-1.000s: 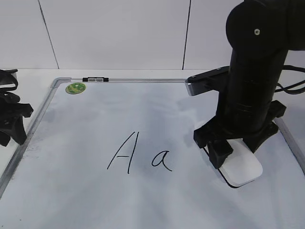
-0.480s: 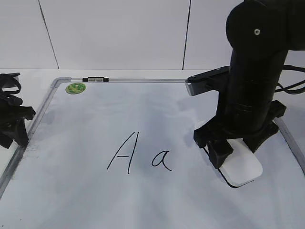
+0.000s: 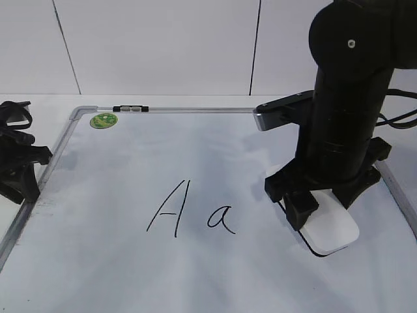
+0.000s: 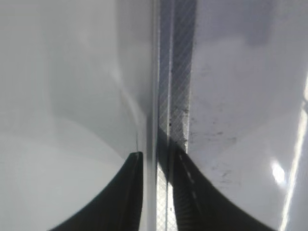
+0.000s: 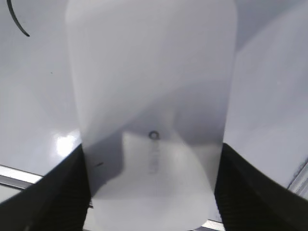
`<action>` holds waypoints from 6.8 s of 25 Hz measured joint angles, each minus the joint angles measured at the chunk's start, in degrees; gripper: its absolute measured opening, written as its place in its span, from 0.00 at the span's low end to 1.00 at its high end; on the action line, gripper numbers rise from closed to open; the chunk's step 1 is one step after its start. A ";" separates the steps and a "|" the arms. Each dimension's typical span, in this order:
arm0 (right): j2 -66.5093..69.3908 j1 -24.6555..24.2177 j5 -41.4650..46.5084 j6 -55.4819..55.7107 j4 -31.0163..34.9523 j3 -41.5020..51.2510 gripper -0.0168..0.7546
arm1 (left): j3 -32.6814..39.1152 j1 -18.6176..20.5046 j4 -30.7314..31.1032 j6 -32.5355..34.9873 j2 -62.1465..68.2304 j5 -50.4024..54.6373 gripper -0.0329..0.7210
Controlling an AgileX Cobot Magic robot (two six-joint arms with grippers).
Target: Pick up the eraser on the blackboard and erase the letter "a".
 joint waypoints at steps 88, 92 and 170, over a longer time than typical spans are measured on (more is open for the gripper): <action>20.30 6.44 0.12 -3.95 2.87 -17.80 0.74 | -0.12 -0.09 -0.47 -0.26 0.00 0.27 0.08; 20.42 7.52 0.12 -3.95 2.72 -17.80 0.74 | -0.12 -0.09 -0.47 -0.26 0.00 0.27 0.08; 19.23 7.96 -0.42 -5.16 4.53 -15.06 0.74 | -0.12 -0.09 -0.47 -0.26 0.00 0.27 0.08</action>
